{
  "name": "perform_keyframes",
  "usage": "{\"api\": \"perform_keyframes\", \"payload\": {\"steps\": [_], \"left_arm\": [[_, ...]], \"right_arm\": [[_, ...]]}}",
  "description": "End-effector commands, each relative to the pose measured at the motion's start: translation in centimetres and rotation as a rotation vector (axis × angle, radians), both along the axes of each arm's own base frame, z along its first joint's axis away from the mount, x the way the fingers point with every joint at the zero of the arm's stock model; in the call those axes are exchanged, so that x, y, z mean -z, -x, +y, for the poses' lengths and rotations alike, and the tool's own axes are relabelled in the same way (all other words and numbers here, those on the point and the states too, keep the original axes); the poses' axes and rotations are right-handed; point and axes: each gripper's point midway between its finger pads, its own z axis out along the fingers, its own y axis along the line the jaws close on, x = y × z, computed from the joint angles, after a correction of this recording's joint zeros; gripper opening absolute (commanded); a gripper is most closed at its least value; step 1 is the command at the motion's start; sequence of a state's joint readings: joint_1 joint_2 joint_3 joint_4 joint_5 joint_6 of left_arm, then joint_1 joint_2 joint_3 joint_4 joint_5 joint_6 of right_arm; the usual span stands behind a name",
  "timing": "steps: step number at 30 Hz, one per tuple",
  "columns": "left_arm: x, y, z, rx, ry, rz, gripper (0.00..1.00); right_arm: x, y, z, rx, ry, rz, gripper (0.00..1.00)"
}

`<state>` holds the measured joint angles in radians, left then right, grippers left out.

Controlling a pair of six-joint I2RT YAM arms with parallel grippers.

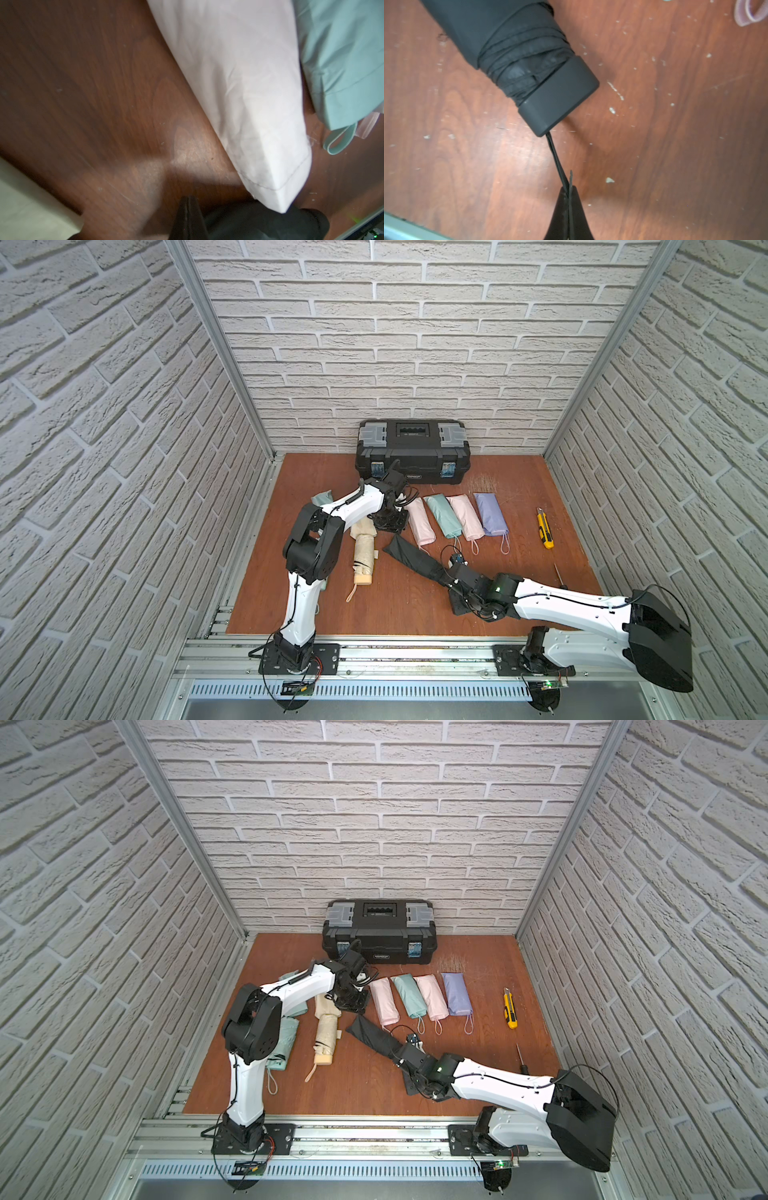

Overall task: Take umbrellas out of sleeves
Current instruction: Take out the umbrella from the umbrella sleeve.

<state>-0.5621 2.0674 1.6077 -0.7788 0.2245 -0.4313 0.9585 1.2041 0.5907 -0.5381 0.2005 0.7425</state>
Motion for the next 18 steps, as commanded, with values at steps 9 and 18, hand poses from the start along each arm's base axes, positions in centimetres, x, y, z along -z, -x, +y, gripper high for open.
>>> {"api": "perform_keyframes", "payload": {"steps": [9, 18], "left_arm": [[-3.3, -2.8, 0.5, 0.043, 0.033, -0.108, 0.39], [-7.9, -1.9, 1.5, 0.011, 0.14, -0.196, 0.4]], "right_arm": [[-3.9, -0.1, 3.8, -0.121, -0.065, 0.004, 0.48], [-6.9, -2.4, 3.7, -0.122, 0.011, -0.059, 0.64]]}}
